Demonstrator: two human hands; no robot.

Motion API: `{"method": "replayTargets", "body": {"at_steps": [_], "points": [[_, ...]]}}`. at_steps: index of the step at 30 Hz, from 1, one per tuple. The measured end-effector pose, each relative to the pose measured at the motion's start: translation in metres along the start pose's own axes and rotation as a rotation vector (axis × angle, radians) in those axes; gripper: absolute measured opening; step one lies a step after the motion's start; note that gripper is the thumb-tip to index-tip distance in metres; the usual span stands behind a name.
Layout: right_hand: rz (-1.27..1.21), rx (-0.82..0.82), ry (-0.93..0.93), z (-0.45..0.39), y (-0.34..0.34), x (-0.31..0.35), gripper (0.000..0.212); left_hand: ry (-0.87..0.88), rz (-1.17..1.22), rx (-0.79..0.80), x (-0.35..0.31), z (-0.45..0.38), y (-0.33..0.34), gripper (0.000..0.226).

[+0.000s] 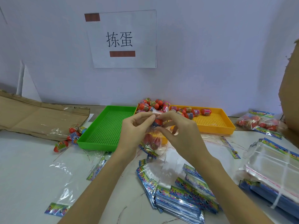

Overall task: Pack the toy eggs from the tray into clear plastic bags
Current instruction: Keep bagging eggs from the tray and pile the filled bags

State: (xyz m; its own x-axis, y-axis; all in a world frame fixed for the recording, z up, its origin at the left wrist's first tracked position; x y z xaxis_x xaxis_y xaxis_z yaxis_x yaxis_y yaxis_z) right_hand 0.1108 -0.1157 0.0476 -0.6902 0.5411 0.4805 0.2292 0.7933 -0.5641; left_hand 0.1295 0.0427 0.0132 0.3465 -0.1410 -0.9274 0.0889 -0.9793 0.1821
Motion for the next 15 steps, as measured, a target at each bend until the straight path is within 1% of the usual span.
{"method": "replayTargets", "body": {"at_steps": [3, 5, 6, 9, 11, 13, 15], "points": [[0.013, 0.022, 0.014, 0.003, 0.005, -0.001, 0.025, -0.005, 0.028, -0.023, -0.001, 0.001, 0.002, 0.022], [0.042, 0.032, -0.012, 0.006, 0.01, -0.001, 0.017, -0.008, 0.042, -0.01, -0.001, 0.002, 0.004, 0.021], [0.046, 0.048, -0.028, 0.006, 0.014, 0.0, 0.017, -0.009, 0.051, -0.001, 0.0, 0.002, 0.004, 0.018], [0.016, 0.138, -0.027, 0.007, 0.023, 0.0, 0.026, -0.005, 0.049, -0.02, -0.002, 0.001, 0.0, 0.019], [0.048, 0.188, -0.028, 0.007, 0.026, -0.001, 0.029, 0.019, 0.028, -0.024, -0.006, -0.001, -0.004, 0.017], [0.074, 0.183, -0.041, 0.006, 0.025, -0.001, 0.023, 0.03, -0.011, 0.021, -0.008, -0.002, -0.004, 0.015], [0.073, 0.127, -0.04, 0.004, 0.019, -0.003, 0.017, 0.012, -0.064, 0.079, -0.007, -0.003, -0.001, 0.027]]}}
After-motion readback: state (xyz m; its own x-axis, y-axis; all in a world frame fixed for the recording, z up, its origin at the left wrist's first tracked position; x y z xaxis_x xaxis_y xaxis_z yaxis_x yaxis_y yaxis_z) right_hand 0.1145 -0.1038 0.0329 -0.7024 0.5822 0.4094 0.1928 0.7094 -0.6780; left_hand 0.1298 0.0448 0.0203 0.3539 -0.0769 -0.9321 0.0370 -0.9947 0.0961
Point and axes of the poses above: each hand's wrist, its own z-axis away from the middle knuckle, its own y-axis out of the palm, x = y × z, the point moved 7 cm from there along -z, towards the middle knuckle, and after that the axes turned 1 degree about y, right-handed, at the moved point
